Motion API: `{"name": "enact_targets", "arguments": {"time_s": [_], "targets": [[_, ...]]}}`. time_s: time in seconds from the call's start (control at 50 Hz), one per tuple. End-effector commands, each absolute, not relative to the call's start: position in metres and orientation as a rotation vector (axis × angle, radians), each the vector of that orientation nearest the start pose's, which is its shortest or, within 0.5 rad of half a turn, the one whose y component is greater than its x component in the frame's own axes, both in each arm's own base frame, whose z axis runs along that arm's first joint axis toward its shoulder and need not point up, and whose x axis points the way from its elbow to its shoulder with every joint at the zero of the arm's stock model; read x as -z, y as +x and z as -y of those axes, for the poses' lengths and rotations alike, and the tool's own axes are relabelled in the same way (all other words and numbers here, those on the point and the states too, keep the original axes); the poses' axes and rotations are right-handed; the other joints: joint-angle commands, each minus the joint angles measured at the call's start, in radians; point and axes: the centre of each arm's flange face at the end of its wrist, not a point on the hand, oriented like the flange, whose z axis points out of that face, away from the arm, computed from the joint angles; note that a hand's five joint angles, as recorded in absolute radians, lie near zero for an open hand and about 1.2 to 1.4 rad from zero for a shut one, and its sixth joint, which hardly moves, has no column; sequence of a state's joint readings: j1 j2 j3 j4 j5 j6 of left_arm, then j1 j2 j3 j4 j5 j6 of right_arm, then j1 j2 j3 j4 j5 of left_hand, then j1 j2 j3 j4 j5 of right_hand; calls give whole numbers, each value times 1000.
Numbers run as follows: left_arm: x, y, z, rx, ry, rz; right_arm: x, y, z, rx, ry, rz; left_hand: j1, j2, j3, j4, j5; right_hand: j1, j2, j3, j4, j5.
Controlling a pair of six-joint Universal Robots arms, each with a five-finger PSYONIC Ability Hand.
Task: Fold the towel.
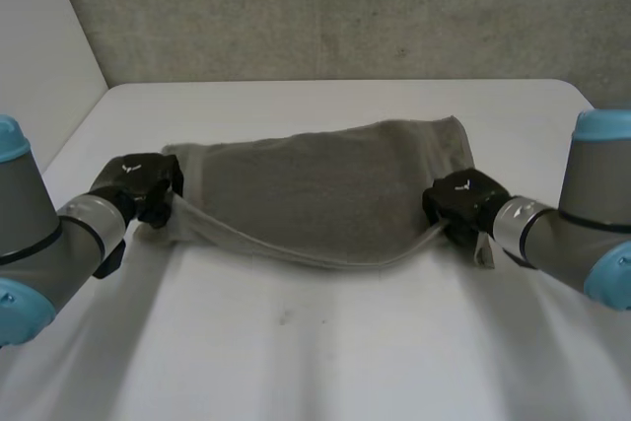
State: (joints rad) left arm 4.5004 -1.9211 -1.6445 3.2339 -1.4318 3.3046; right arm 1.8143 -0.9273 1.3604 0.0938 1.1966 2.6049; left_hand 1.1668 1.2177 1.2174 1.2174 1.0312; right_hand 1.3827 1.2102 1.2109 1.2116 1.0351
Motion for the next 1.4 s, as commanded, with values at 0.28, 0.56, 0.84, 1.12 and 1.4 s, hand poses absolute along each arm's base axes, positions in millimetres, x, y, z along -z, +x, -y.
{"name": "enact_targets", "arguments": {"time_s": [0.28,0.56,0.84,1.12,1.4], "targets": [[-210,-181,310,1972,501,-2491,-131,191,345,1519,-445,-2405,229,179,179,179,190,-511,-339,-339,-340,-338],[-202,-184,291,1924,534,-2533,-157,186,345,1587,-448,-2360,229,179,179,179,190,14,186,185,185,187],[-195,-176,230,1714,651,-2610,-216,137,292,1467,-1180,-2509,229,179,179,179,190,14,186,185,185,187],[-214,-170,184,1641,857,-2487,-257,138,258,1513,-1476,-2447,229,179,179,179,190,14,186,185,185,187],[-190,-190,297,1735,848,-2422,-197,193,350,1728,-1451,-2362,229,179,179,179,190,14,186,185,185,187]]}}
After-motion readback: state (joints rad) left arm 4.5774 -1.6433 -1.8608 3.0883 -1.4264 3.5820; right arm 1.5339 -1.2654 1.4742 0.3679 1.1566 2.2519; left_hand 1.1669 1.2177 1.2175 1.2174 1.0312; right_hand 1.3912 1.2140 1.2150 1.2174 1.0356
